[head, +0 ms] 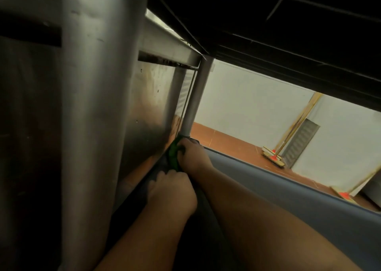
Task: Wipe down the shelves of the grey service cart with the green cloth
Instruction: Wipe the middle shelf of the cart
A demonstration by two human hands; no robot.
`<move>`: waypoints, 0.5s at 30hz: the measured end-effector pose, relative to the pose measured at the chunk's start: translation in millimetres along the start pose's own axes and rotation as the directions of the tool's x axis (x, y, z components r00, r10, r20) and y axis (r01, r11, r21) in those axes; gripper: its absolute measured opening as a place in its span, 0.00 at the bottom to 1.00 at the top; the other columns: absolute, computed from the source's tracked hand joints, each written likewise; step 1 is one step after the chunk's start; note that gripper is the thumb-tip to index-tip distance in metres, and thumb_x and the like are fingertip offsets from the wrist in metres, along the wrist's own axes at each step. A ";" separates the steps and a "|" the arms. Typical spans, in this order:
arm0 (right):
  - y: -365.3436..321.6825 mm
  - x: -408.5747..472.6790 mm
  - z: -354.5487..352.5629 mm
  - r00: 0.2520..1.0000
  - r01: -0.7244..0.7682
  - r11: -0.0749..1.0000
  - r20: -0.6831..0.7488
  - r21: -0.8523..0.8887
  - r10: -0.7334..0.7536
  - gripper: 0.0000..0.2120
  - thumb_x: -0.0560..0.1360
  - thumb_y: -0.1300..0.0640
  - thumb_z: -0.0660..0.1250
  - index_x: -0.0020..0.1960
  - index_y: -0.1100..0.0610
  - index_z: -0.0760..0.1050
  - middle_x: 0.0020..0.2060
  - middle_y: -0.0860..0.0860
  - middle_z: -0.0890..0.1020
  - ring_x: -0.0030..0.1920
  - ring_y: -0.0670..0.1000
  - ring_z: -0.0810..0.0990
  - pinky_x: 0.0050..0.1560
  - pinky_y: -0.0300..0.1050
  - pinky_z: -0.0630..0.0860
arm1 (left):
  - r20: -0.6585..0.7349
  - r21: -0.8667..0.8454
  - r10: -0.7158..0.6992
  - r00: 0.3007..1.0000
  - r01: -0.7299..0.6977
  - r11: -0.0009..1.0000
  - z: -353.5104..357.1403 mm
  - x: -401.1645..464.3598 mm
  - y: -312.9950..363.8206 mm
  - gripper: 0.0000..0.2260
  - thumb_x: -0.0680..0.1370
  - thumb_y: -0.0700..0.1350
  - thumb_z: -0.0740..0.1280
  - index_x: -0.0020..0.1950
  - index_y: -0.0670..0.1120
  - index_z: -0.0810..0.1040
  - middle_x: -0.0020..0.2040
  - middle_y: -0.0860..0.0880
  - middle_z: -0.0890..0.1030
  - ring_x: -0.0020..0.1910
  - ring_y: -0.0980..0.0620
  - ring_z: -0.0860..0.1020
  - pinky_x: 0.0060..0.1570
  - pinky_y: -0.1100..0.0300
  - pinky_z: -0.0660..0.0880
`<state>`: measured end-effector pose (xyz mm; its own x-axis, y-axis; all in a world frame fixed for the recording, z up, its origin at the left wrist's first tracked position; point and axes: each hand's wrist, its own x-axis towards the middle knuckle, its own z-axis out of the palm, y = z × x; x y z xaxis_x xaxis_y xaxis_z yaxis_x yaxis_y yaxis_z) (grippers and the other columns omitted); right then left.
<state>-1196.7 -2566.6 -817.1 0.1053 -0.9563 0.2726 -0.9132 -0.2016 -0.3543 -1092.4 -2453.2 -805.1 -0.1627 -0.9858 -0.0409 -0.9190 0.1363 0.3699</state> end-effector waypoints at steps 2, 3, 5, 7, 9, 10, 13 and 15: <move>18.3 -3.2 -11.4 0.998 -0.055 0.997 0.016 -0.050 0.056 0.13 0.80 0.54 0.59 0.64 0.50 0.73 0.60 0.52 0.76 0.56 0.55 0.77 0.59 0.56 0.78 | -0.010 -0.003 -0.020 1.000 0.020 1.000 2.4 2.7 -1.2 0.18 0.76 0.46 0.60 0.66 0.52 0.72 0.65 0.48 0.72 0.66 0.46 0.68 0.63 0.49 0.67; 31.5 -6.9 -19.3 0.995 -0.093 0.993 0.018 -0.079 0.095 0.14 0.81 0.55 0.59 0.66 0.50 0.72 0.60 0.52 0.76 0.57 0.55 0.77 0.60 0.56 0.77 | -0.009 0.010 -0.026 1.000 0.026 1.000 3.5 4.1 -1.5 0.18 0.76 0.47 0.60 0.65 0.53 0.73 0.65 0.49 0.72 0.65 0.47 0.68 0.63 0.50 0.67; 64.8 -20.7 -36.6 0.987 -0.162 0.980 0.000 -0.112 0.164 0.15 0.81 0.56 0.59 0.67 0.49 0.72 0.58 0.51 0.76 0.56 0.55 0.77 0.60 0.55 0.77 | 0.007 0.055 -0.034 0.999 0.034 0.998 4.6 6.3 -0.7 0.18 0.75 0.48 0.60 0.65 0.53 0.74 0.65 0.49 0.73 0.65 0.46 0.69 0.62 0.50 0.69; 102.6 -42.5 -54.1 0.976 -0.216 0.968 -0.032 -0.125 0.214 0.14 0.81 0.55 0.58 0.65 0.49 0.73 0.57 0.51 0.77 0.55 0.54 0.77 0.59 0.56 0.77 | 0.013 0.115 -0.032 0.999 0.030 0.993 5.1 5.5 5.4 0.18 0.75 0.47 0.60 0.64 0.52 0.74 0.64 0.48 0.73 0.64 0.46 0.71 0.62 0.50 0.70; 138.0 -65.9 -74.0 0.965 -0.262 0.955 -0.048 -0.138 0.258 0.13 0.81 0.55 0.57 0.63 0.49 0.74 0.58 0.52 0.77 0.56 0.55 0.77 0.59 0.58 0.77 | -0.007 0.142 -0.010 1.000 0.011 0.990 5.7 3.3 21.0 0.16 0.75 0.46 0.60 0.62 0.52 0.74 0.61 0.48 0.74 0.62 0.46 0.72 0.61 0.50 0.71; 155.1 -78.2 -84.4 0.958 -0.285 0.948 -0.056 -0.144 0.280 0.14 0.81 0.55 0.57 0.64 0.49 0.74 0.58 0.52 0.76 0.56 0.55 0.77 0.59 0.58 0.77 | -0.034 0.132 0.013 0.999 -0.008 0.991 6.5 2.5 32.3 0.15 0.75 0.47 0.61 0.61 0.52 0.74 0.59 0.49 0.74 0.60 0.46 0.73 0.60 0.50 0.72; 203.6 -114.9 -115.4 0.942 -0.335 0.932 -0.085 -0.136 0.326 0.14 0.81 0.55 0.57 0.65 0.48 0.73 0.59 0.50 0.76 0.56 0.53 0.76 0.60 0.55 0.76 | -0.106 0.120 0.121 0.987 -0.108 0.987 10.1 -2.7 81.2 0.13 0.76 0.49 0.62 0.61 0.54 0.73 0.56 0.50 0.74 0.56 0.49 0.73 0.57 0.50 0.74; 235.6 -139.2 -135.3 0.925 -0.378 0.917 -0.102 -0.131 0.366 0.14 0.81 0.54 0.58 0.64 0.47 0.74 0.58 0.50 0.77 0.56 0.53 0.77 0.59 0.56 0.77 | -0.118 0.155 0.187 0.975 -0.168 0.974 15.7 -9.6 119.1 0.15 0.77 0.51 0.62 0.63 0.55 0.72 0.58 0.50 0.74 0.56 0.49 0.73 0.55 0.50 0.75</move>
<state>-1479.7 -2452.2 -817.5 -0.2775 -0.9366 0.2141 -0.9283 0.2040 -0.3108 -1206.0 -2426.0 -775.2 -0.2882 -0.9475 0.1388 -0.9230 0.3135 0.2231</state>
